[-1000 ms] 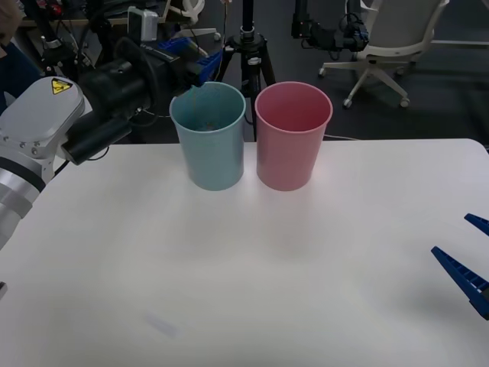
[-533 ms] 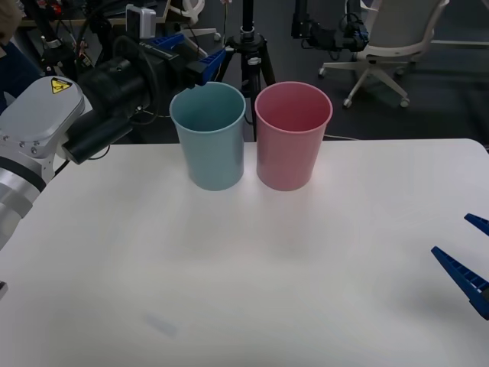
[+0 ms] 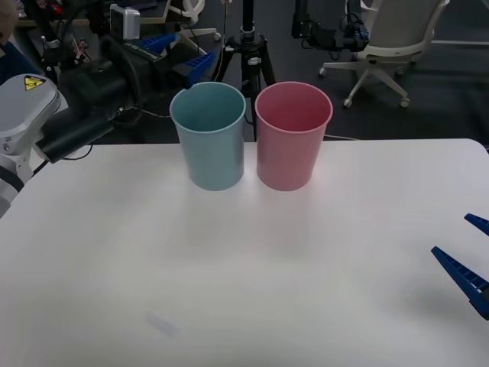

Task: Grasp the object on the table and drop it into the matching bin: aluminum can to the light blue bin, PET bottle to the pink bin.

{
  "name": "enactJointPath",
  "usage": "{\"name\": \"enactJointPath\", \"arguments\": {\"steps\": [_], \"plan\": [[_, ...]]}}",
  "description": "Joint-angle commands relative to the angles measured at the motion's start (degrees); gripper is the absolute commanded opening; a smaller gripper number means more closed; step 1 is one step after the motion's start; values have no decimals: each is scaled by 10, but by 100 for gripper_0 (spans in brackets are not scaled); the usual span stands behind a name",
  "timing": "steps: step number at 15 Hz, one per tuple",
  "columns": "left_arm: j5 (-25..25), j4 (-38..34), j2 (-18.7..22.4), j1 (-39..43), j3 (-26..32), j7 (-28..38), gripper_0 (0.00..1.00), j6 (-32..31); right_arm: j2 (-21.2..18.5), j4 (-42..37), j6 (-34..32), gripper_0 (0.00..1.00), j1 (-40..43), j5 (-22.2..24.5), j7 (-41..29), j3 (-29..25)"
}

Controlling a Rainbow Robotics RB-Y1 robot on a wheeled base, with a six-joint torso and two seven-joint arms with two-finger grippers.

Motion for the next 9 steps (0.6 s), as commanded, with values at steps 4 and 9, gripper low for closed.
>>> {"name": "enactJointPath", "arguments": {"steps": [4, 9], "plan": [[76, -128, 96, 90, 0, -11, 100, -7, 0, 0, 0, 100, 0, 0, 0, 0], [150, -205, 167, 161, 2, -34, 100, -12, 0, 0, 0, 100, 0, 0, 0, 0]]}}
